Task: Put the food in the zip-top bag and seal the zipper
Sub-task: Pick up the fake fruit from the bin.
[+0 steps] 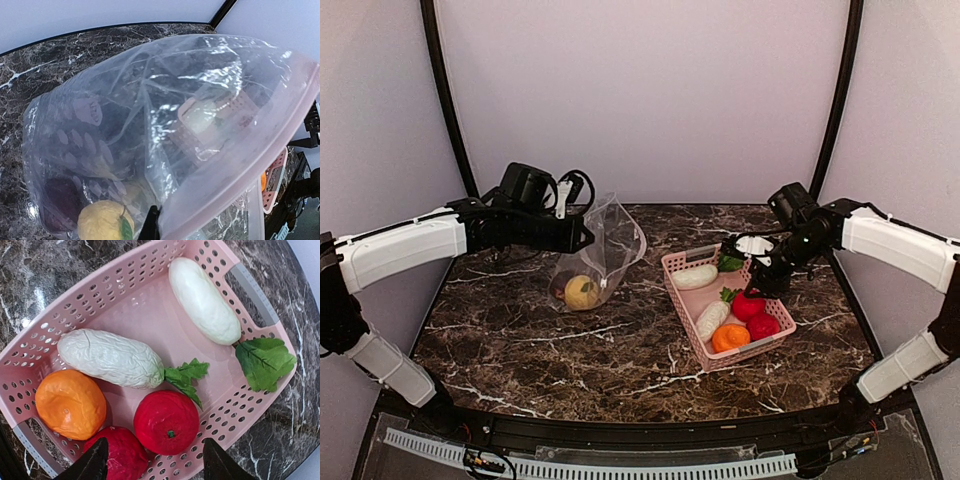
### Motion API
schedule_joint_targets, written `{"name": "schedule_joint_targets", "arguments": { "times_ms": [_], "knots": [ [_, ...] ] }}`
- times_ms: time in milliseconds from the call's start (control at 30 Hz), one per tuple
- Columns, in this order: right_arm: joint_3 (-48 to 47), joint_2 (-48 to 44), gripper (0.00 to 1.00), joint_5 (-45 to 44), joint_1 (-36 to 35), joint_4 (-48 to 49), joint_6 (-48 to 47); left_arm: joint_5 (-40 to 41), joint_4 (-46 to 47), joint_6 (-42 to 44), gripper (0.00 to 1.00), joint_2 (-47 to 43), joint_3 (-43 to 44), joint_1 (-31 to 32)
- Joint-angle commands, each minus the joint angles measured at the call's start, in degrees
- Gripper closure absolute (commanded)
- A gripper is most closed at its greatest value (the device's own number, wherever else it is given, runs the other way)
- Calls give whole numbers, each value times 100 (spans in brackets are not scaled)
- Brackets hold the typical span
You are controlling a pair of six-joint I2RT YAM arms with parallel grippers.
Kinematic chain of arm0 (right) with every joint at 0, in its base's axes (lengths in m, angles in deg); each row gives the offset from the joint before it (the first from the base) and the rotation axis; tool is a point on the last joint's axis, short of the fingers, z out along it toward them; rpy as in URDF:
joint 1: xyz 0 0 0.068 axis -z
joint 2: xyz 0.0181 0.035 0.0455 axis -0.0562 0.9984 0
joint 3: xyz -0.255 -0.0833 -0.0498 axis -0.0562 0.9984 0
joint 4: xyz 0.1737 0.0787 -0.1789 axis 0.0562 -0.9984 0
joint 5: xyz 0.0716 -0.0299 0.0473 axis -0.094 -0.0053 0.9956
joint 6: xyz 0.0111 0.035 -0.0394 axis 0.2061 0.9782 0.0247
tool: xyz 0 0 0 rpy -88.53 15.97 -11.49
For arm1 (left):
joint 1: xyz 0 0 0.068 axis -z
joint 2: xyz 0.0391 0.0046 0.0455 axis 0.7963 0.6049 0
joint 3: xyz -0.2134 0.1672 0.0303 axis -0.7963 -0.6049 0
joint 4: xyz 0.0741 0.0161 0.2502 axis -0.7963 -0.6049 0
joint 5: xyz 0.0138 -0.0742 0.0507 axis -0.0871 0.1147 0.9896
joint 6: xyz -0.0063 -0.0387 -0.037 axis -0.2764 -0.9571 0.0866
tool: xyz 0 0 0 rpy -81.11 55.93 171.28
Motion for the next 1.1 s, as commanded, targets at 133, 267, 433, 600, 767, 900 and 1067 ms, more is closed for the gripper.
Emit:
{"name": "schedule_joint_targets", "arguments": {
  "times_ms": [133,267,433,600,767,900,1067],
  "knots": [
    [-316,777,21,-818,-17,-530,-331,-47,-806,-159,99,-108,2,71],
    [-267,956,21,-1187,-9,-529,-428,-224,-927,-140,99,69,116,73],
    [-281,1022,21,-1139,23,-364,-510,-380,-881,-213,99,99,180,99],
    [-504,1340,23,-1084,24,-315,-470,-418,-870,-164,99,55,240,100],
    [-616,1615,28,-1110,27,-391,-643,-493,-876,-153,99,64,232,95],
    [-666,1810,28,-1220,24,-441,-714,-503,-890,-159,99,19,195,100],
    [-770,2088,27,-1222,26,-555,-679,-465,-904,-130,99,-13,174,100]
  ]
}}
